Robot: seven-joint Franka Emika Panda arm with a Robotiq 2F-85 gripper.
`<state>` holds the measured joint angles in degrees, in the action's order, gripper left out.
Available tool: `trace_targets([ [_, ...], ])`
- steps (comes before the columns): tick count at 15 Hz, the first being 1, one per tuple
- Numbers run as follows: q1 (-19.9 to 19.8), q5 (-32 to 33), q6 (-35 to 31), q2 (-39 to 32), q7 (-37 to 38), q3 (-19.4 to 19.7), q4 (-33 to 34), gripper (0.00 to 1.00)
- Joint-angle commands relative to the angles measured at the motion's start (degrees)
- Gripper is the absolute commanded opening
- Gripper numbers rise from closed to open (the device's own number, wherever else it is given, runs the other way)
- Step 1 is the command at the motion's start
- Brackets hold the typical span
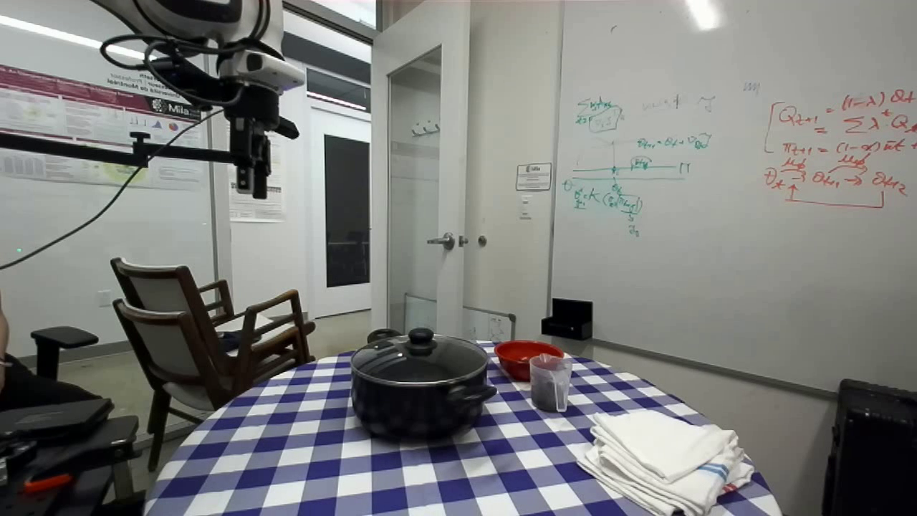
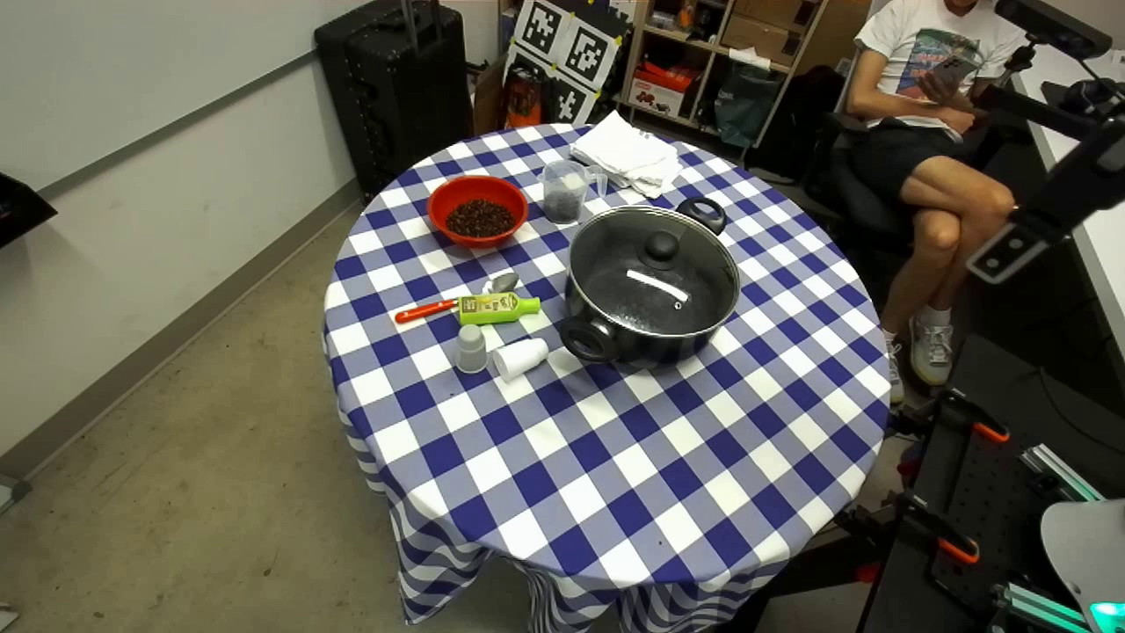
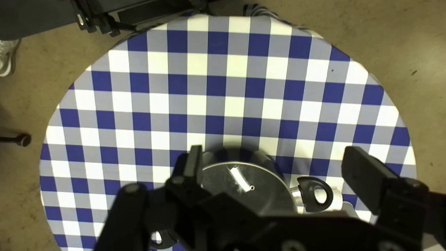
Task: Uncover the pot and put the lid on the table
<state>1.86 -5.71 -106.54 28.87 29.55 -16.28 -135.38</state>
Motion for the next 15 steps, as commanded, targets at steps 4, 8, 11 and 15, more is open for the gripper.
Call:
trace_targets([
  [4,-2.49,6.22,-10.85,-10.92,2.31,1.22,2.77,1.0],
  [8,-2.98,9.68,-13.32,-19.55,2.02,3.16,8.21,1.0],
  [11,-2.14,11.68,-13.41,-25.94,1.54,4.83,13.76,1.0],
  [15,-0.69,11.96,-12.64,-34.26,0.12,7.29,21.25,1.0],
])
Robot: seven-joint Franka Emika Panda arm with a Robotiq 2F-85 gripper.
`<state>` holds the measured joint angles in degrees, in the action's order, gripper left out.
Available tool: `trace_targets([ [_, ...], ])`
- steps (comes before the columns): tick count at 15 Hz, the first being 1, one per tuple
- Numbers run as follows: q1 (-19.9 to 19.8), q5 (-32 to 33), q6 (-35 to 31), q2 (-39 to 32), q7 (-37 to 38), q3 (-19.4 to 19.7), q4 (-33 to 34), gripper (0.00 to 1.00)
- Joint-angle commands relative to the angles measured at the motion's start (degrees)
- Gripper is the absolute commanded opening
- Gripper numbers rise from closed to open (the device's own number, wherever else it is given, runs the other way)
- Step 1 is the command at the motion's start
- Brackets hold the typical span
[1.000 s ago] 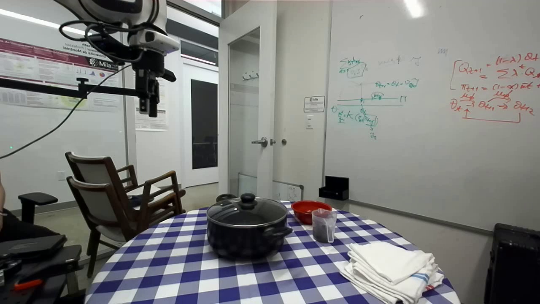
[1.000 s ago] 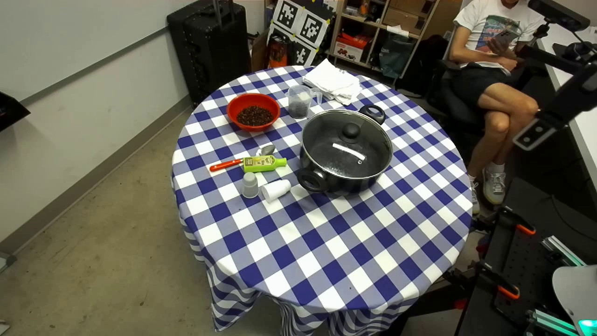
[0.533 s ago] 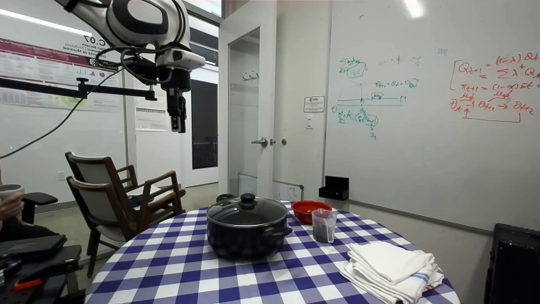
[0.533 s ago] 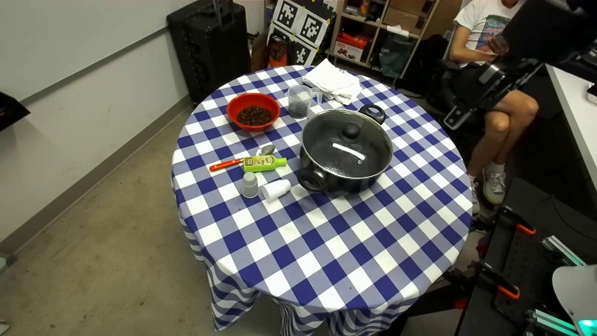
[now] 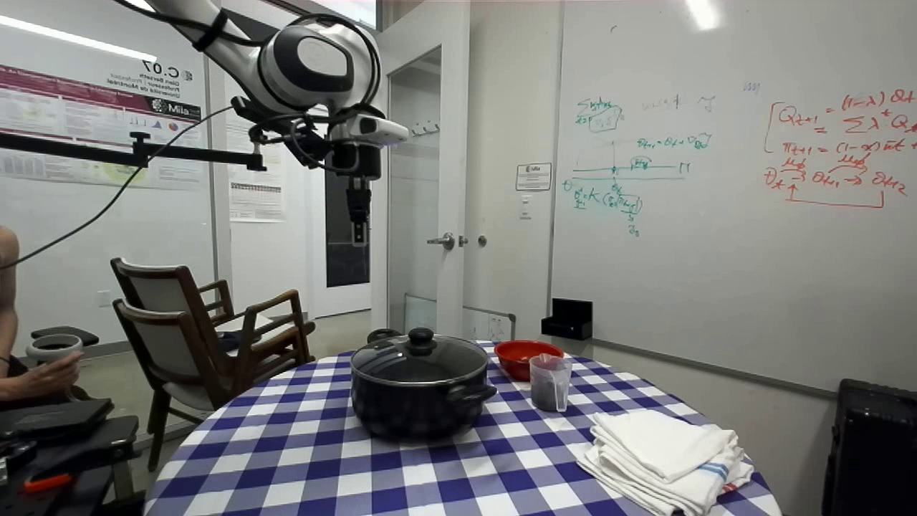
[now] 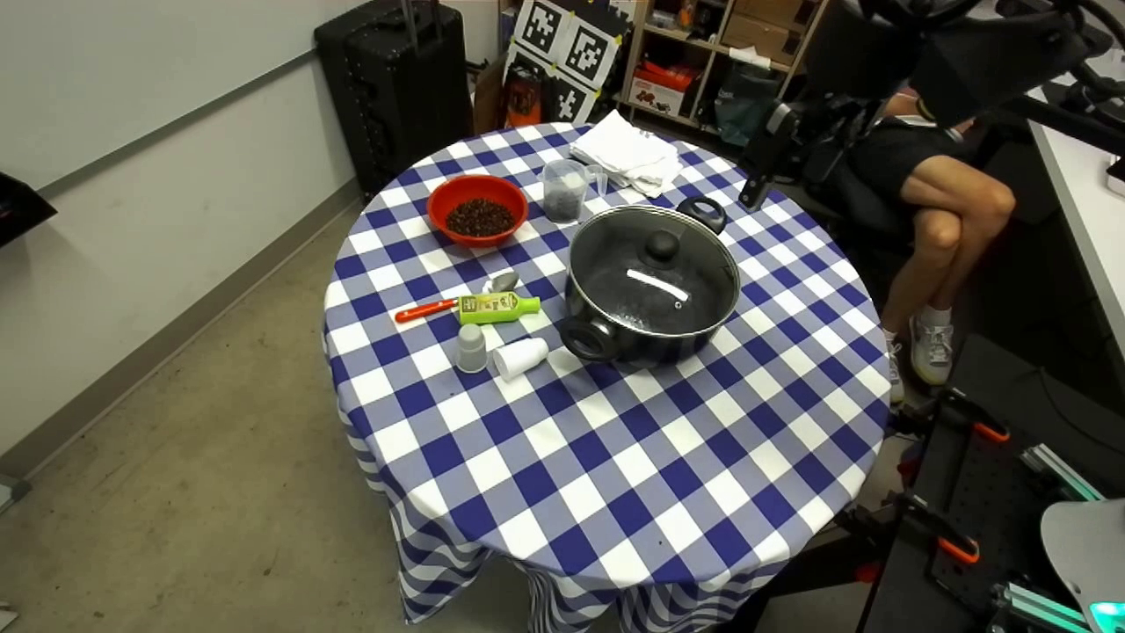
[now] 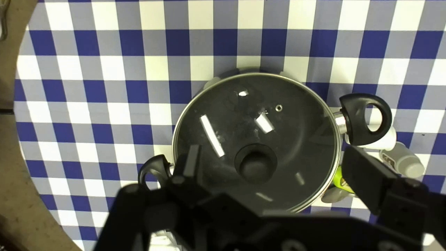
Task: Uncover the pot and put the lid on the table
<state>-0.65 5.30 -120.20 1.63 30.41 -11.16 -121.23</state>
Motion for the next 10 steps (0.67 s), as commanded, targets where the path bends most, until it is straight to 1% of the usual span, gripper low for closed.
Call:
trace_targets([
  [1,2.25,0.8,1.18,-8.89,-0.9,2.78,8.77,1.0],
  [5,3.8,-0.58,1.66,-16.51,-1.25,5.27,15.29,1.0],
  [10,5.24,-2.33,2.35,-23.46,-1.59,7.48,20.36,1.0],
])
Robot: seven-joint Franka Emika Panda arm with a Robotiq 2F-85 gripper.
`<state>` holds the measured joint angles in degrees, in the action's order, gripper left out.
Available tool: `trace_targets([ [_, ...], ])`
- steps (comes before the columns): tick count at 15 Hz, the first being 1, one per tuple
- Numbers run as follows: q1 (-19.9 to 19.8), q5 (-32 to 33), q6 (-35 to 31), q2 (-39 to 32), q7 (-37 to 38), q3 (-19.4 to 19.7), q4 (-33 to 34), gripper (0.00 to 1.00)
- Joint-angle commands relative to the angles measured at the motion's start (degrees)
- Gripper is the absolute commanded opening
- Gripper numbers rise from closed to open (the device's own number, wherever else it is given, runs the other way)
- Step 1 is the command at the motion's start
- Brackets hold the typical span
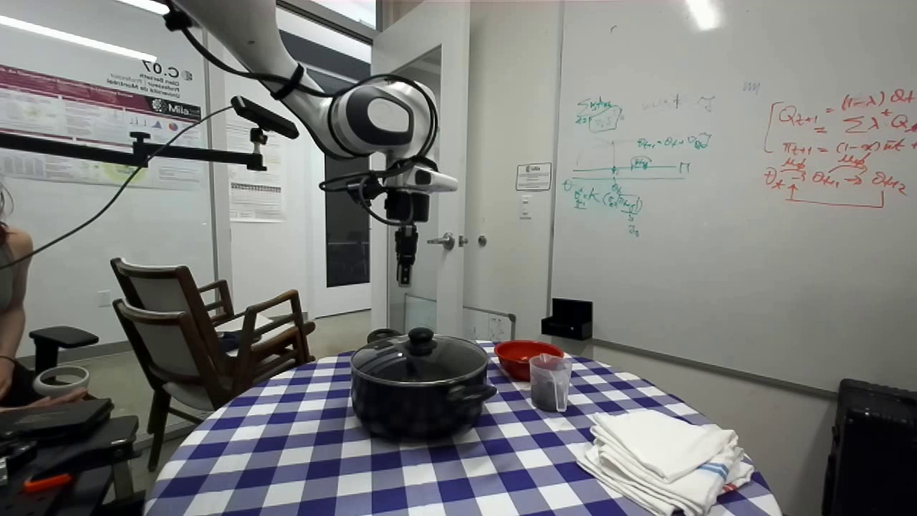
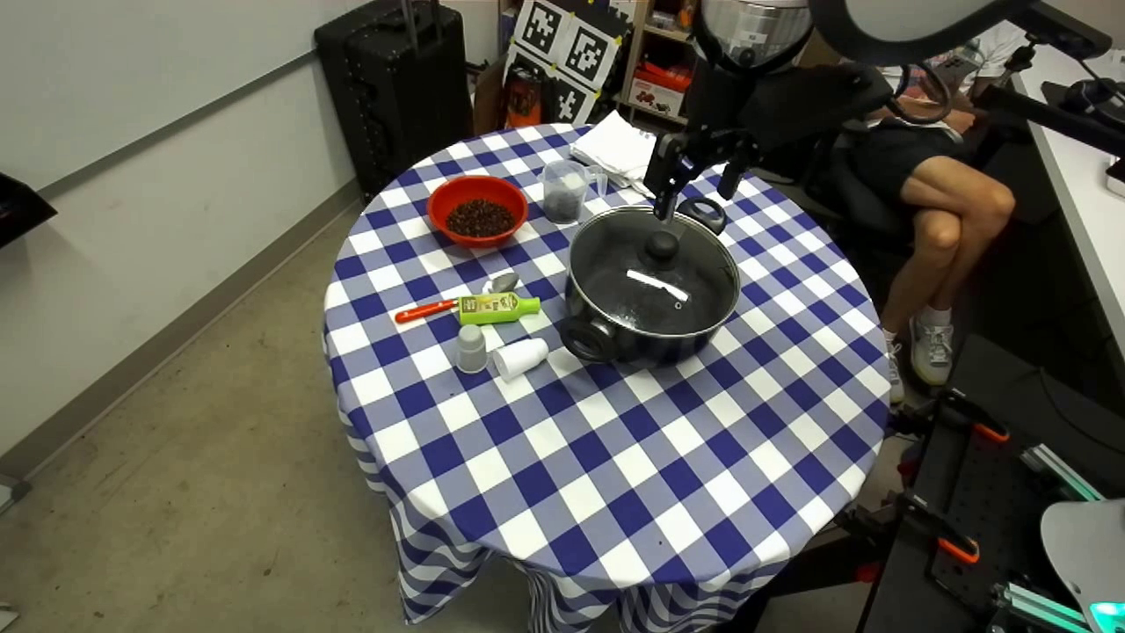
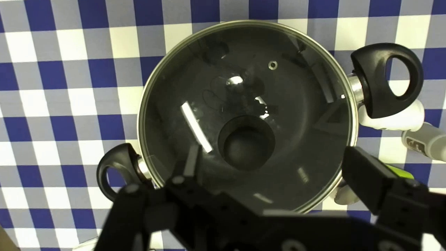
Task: Uncover the pot and put the lid on the table
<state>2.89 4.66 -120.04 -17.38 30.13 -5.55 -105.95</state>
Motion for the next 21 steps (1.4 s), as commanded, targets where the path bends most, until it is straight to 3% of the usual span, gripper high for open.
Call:
trace_targets([
  [1,1.94,-1.73,2.45,-5.57,-1.27,2.26,5.85,1.0],
  [21,2.07,-7.98,4.97,-14.86,-1.02,5.56,12.19,1.0],
])
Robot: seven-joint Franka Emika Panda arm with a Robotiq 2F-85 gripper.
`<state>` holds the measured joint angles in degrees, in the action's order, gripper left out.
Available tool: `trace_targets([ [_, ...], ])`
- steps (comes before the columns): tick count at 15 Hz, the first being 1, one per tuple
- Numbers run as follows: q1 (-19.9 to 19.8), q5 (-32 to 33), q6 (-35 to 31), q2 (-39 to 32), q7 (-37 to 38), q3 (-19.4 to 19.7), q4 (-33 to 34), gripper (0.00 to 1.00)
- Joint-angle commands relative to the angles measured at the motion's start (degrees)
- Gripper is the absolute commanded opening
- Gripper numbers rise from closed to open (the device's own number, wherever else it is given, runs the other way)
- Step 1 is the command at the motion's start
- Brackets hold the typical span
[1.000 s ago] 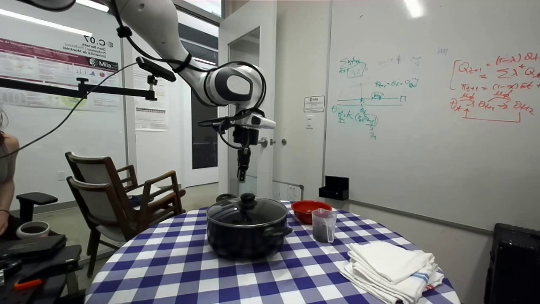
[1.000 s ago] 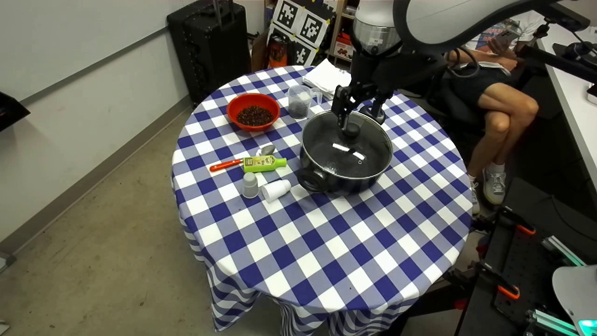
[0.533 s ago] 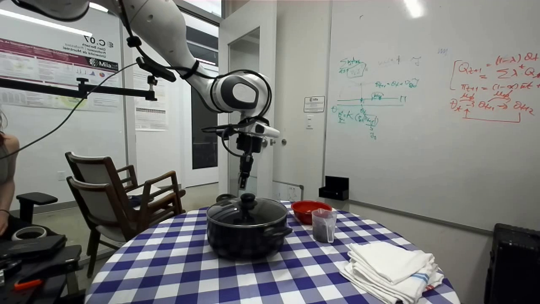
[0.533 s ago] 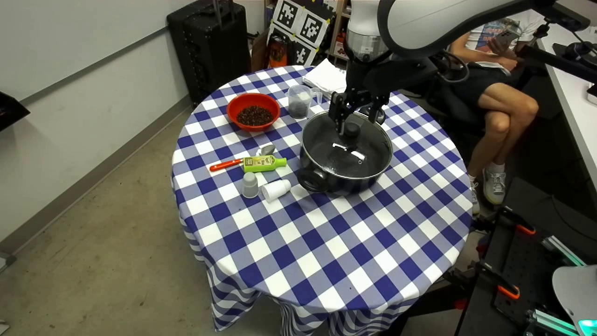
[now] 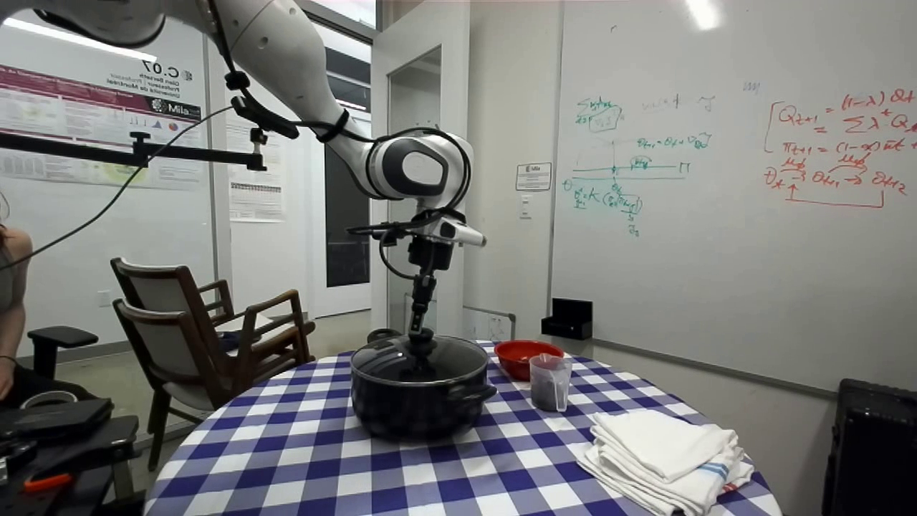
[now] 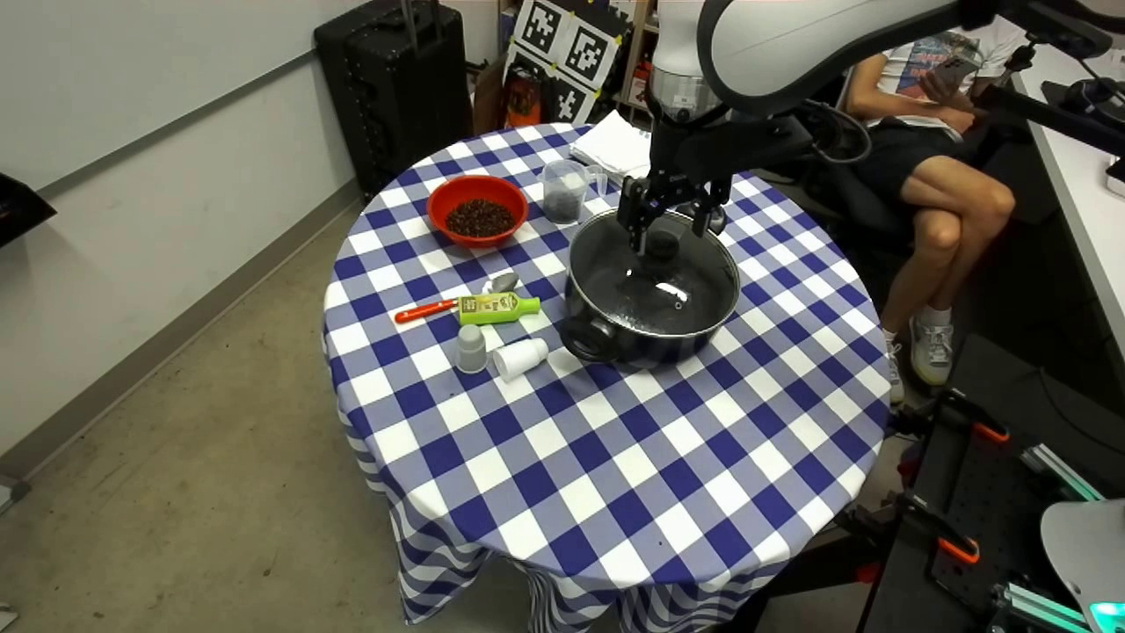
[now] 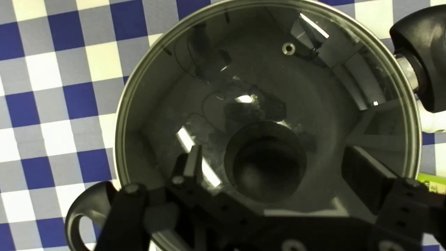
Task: Uncover the pot and put the lid on the table
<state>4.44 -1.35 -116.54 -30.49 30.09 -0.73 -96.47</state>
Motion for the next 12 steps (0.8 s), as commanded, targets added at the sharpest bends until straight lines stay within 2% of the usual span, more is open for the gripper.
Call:
trace_targets([
  [1,0.49,-2.4,1.52,-1.96,-1.0,0.76,2.83,1.0],
  [8,0.15,-4.4,2.28,-3.36,-1.36,0.88,3.87,1.0],
  [9,0.14,-4.42,2.36,-3.37,-1.33,0.97,3.9,0.93],
  [10,0.1,-4.48,2.43,-3.44,-1.32,1.02,3.97,0.74],
  [12,0.1,-4.35,2.93,-3.48,-1.37,1.13,4.13,0.6],
])
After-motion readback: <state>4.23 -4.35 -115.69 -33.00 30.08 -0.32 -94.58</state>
